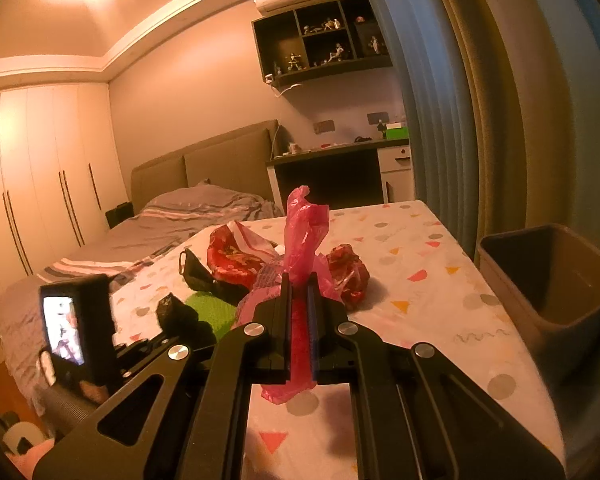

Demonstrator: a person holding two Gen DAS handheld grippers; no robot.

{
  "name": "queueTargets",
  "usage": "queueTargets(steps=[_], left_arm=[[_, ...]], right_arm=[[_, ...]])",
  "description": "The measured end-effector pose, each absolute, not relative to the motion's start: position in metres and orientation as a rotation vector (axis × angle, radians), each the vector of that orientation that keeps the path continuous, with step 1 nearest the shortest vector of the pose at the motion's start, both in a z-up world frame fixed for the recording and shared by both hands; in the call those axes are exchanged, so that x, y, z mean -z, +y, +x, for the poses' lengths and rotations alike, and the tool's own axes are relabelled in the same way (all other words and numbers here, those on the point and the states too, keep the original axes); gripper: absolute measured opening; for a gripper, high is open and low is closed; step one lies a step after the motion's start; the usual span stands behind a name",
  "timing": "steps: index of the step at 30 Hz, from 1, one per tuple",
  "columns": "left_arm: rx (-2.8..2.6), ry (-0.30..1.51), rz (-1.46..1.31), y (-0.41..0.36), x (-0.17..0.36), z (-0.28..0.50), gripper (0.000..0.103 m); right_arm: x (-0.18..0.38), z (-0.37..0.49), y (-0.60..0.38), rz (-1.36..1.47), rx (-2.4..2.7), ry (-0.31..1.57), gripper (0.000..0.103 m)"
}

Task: Collect trash
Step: 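Lift both held bags off the table and carry them toward the brown bin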

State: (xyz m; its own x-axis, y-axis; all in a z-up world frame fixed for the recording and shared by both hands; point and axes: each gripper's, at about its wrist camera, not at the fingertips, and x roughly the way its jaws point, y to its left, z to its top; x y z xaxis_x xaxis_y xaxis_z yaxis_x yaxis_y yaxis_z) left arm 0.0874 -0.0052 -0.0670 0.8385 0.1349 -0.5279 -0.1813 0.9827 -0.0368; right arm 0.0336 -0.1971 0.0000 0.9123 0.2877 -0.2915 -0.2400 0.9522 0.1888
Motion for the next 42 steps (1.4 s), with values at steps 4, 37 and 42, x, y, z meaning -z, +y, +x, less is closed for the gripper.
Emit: queueTargets(steps=[4, 37, 42], left_arm=[[-0.165, 0.561, -0.092, -0.003, 0.069, 0.088, 0.004], [-0.194, 0.434, -0.12, 0.049, 0.047, 0.042, 0.004], [-0.071, 0.43, -0.089, 0.03, 0.049, 0.025, 0.004]], right_arm=[[-0.012, 0.005, -0.212, 0.108, -0.287, 0.316, 0.007], [0.048, 0.04, -0.165, 0.107, -0.585, 0.572, 0.007], [0.039, 0.034, -0.185, 0.133, -0.533, 0.544, 0.007]])
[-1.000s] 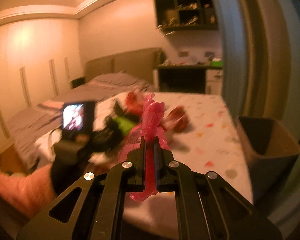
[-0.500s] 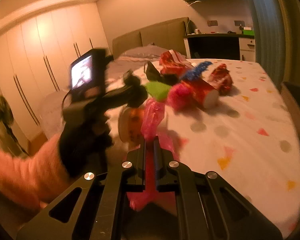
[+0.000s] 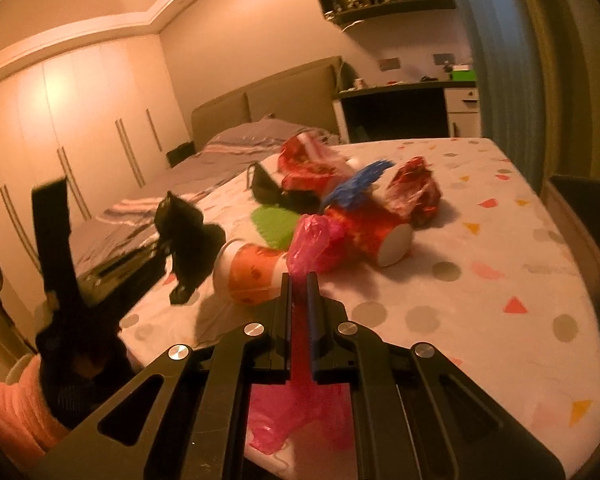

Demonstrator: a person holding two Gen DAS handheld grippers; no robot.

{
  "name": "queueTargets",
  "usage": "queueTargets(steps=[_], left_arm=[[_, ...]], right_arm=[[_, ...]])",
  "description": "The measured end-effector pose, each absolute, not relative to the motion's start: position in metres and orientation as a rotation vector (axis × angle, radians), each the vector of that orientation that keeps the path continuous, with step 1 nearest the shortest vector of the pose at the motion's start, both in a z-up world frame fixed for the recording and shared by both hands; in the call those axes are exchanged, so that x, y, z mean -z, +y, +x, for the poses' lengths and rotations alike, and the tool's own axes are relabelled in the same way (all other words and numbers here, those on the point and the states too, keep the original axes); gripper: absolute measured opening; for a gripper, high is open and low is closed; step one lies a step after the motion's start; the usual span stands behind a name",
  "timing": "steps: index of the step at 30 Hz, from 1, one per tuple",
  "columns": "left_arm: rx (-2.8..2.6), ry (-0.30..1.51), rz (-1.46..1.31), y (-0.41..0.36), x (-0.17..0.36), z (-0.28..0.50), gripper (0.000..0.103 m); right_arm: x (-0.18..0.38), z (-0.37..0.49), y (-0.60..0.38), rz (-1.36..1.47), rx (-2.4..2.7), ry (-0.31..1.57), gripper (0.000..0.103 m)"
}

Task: Collect trash
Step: 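Lift both held bags off the table and carry them toward the brown bin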

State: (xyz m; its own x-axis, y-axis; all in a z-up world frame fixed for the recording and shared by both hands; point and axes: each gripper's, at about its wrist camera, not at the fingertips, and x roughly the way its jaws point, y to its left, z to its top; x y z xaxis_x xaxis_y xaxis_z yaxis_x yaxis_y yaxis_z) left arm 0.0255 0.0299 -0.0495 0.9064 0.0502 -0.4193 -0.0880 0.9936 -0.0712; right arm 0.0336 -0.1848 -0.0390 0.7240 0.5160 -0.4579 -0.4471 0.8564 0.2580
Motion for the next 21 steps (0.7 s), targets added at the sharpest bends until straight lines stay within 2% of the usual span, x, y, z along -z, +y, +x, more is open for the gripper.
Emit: queueTargets(steps=[8, 21], left_arm=[[0.02, 0.412, -0.05, 0.003, 0.045, 0.011, 0.004], [-0.039, 0.391, -0.075, 0.013, 0.033, 0.008, 0.004]], right_arm=[[0.03, 0.021, -0.213, 0.174, -0.475, 0.511, 0.007], [0.037, 0.012, -0.221, 0.21, -0.503, 0.516, 0.007]])
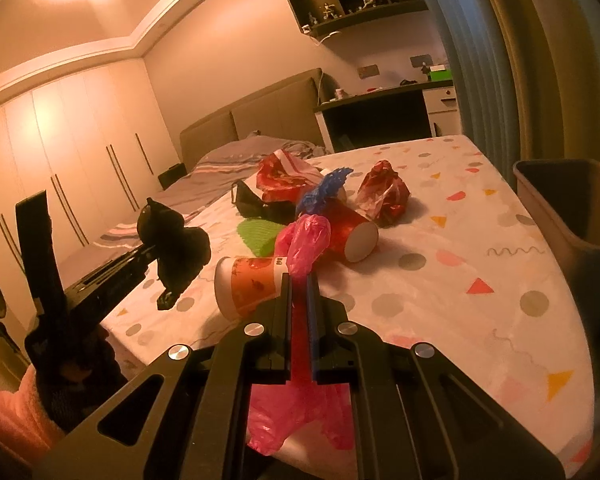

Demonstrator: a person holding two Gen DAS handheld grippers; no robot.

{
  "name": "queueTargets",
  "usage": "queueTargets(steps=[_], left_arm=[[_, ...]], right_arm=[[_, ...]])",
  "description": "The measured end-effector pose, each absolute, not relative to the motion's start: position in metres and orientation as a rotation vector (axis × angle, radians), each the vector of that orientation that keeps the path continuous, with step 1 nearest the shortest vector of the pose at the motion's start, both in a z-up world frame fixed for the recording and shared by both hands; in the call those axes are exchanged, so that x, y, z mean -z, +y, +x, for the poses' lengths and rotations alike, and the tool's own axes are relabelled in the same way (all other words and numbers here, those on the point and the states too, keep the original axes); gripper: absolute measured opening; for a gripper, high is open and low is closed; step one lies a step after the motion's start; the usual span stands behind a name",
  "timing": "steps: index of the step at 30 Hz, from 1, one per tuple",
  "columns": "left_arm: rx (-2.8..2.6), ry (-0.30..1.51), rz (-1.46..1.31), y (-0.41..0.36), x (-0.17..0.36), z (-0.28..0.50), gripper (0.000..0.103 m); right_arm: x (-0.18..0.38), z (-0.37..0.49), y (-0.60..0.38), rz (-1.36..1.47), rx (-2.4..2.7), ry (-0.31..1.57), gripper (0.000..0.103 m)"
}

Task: Collect trash
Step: 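Lift both held bags off the table and carry them toward the brown bin, then open the left gripper over the bin while the right gripper releases the pink bag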

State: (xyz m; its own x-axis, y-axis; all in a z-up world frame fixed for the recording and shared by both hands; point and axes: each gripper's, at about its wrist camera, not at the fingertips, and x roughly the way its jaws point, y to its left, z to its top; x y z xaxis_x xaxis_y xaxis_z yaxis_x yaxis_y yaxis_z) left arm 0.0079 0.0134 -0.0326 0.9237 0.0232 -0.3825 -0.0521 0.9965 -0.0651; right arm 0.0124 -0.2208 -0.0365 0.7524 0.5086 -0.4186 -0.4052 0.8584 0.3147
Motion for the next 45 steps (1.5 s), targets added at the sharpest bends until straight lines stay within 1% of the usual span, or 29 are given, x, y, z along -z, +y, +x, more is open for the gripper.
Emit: queueTargets(steps=[10, 17, 32, 45], left_arm=[[0.019, 0.346, -0.029, -0.011, 0.021, 0.003, 0.004], [0.138, 0.314, -0.016, -0.053, 0.009, 0.016, 0.004], [0.375, 0.331, -0.006, -0.157, -0.002, 0.101, 0.004], [0.502, 0.356, 0.05, -0.23, 0.007, 0.149, 0.004]], right_arm=[[0.027, 0.005, -0.243, 0.218, -0.443, 0.465, 0.007], [0.012, 0.003, -0.28, 0.243, -0.333, 0.395, 0.007], [-0.021, 0.024, -0.364, 0.245, 0.018, 0.229, 0.007], [-0.017, 0.058, -0.419, 0.227, 0.186, 0.166, 0.007]])
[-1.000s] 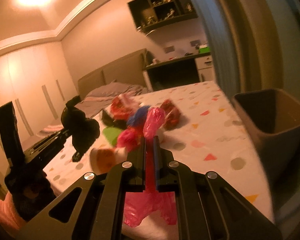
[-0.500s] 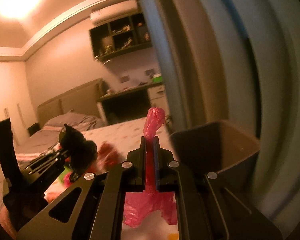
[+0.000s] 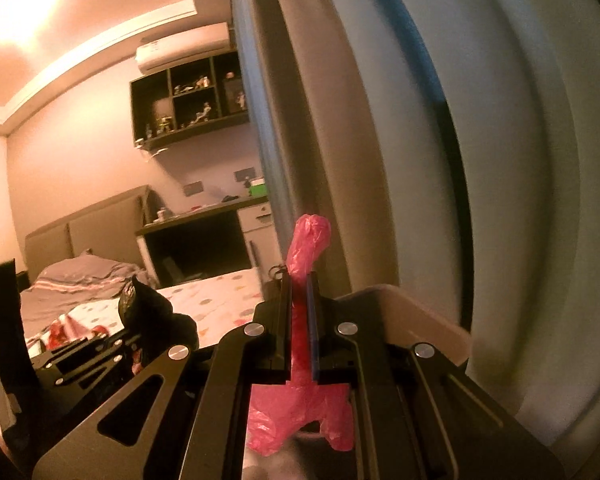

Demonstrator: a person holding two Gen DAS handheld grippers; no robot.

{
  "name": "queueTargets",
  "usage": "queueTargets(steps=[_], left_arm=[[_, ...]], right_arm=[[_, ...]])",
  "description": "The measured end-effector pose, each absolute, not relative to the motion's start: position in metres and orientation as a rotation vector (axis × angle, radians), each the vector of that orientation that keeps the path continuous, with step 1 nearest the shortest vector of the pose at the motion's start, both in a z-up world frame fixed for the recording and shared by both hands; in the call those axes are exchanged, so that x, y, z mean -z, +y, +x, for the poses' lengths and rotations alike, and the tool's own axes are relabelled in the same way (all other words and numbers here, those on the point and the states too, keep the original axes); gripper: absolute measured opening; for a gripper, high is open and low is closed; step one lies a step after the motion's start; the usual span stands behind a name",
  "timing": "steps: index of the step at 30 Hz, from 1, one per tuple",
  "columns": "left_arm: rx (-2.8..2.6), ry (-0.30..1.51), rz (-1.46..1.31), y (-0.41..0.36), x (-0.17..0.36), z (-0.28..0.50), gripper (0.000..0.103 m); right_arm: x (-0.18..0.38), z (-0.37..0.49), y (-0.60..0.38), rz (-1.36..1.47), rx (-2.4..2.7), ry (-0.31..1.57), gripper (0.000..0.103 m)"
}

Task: Collect trash
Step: 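Open the left gripper over the bin while the right gripper releases the pink bag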

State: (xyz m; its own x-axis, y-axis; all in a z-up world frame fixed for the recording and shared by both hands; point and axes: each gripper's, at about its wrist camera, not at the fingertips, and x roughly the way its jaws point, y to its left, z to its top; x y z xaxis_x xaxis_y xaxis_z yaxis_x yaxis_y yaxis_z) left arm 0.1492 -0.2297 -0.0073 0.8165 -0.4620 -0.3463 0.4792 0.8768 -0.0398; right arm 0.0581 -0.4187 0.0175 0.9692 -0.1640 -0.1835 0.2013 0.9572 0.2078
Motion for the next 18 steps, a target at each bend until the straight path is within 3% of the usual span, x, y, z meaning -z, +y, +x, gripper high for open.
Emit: queueTargets(steps=[18], left_arm=[[0.794, 0.4, 0.086, -0.295, 0.026, 0.193, 0.004]], right_arm=[[0.001, 0.093, -0.455, 0.225, 0.29, 0.191, 0.007]])
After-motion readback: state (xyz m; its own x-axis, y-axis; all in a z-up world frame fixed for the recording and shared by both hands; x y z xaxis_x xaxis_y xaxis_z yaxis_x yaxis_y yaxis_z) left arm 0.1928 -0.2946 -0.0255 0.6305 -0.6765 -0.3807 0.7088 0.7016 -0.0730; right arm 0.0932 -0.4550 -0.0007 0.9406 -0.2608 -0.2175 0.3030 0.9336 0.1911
